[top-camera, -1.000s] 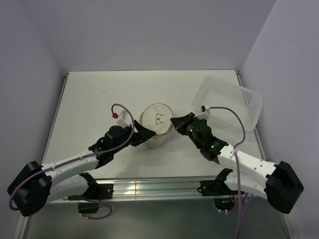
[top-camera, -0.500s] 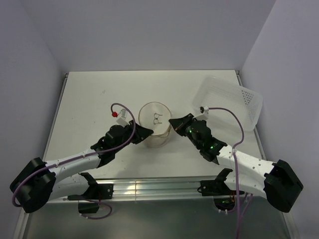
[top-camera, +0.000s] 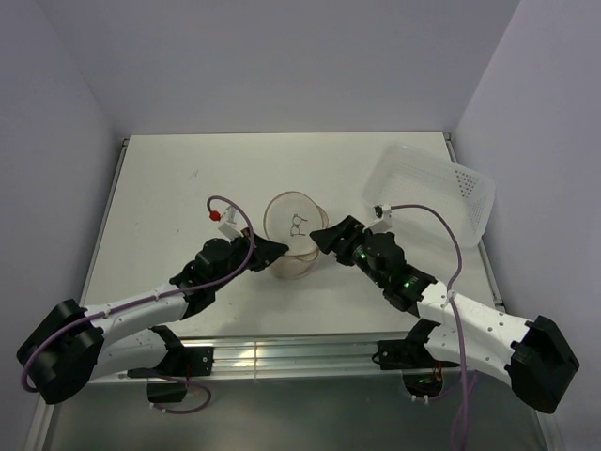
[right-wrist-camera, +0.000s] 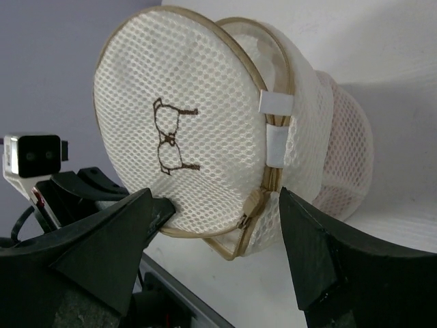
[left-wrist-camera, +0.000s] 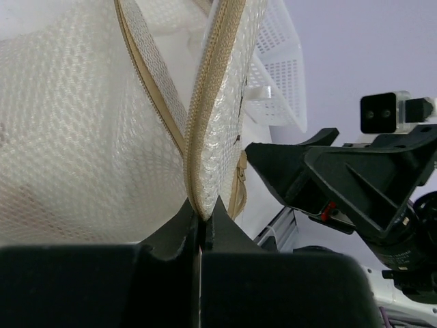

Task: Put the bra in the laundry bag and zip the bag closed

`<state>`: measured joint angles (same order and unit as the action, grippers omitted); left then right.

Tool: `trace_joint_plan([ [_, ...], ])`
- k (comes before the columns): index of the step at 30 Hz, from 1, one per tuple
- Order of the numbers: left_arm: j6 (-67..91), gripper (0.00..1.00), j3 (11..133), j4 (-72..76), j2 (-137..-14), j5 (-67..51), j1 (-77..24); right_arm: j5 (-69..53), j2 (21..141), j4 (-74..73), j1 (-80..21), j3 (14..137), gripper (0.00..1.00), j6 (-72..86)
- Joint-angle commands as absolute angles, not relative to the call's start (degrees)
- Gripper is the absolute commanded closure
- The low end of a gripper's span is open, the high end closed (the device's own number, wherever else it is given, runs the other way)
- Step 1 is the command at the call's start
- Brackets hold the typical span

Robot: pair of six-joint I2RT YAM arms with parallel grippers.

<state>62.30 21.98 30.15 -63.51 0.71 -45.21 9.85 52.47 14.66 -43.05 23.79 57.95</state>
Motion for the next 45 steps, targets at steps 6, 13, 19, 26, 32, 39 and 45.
trace_joint_plan([
  [6, 59.6, 1.0, 22.1, 38.9, -64.3, -5.7, -45.1, 6.2, 49.6, 11.7, -39.6, 20.7, 0.3, 57.5],
  [13, 60.1, 1.0, 22.1, 41.9, -65.4, -10.1, -44.4, -5.4, 53.4, 16.3, -34.2, 22.1, 0.35, 55.2],
  [19, 61.0, 1.0, 22.6, 42.7, -66.8, -13.7, -43.1, -9.0, 54.5, 22.3, -33.5, 19.9, 0.53, 56.4],
  [26, 60.3, 1.0, 24.2, 42.6, -69.4, -18.4, -40.9, -9.9, 54.8, 26.4, -32.8, 18.0, 0.57, 55.8],
  [32, 57.5, 1.0, 26.9, 36.8, -68.5, -19.0, -40.3, -11.8, 54.8, 30.0, -31.5, 16.4, 0.38, 56.9],
  [39, 53.1, 1.0, 31.6, 27.2, -70.0, -21.0, -39.6, -13.6, 53.7, 30.4, -29.9, 16.5, 0.43, 56.1],
  [45, 53.2, 1.0, 31.9, 27.1, -70.4, -23.5, -37.7, -15.7, 53.4, 32.4, -27.8, 15.1, 0.35, 56.8],
])
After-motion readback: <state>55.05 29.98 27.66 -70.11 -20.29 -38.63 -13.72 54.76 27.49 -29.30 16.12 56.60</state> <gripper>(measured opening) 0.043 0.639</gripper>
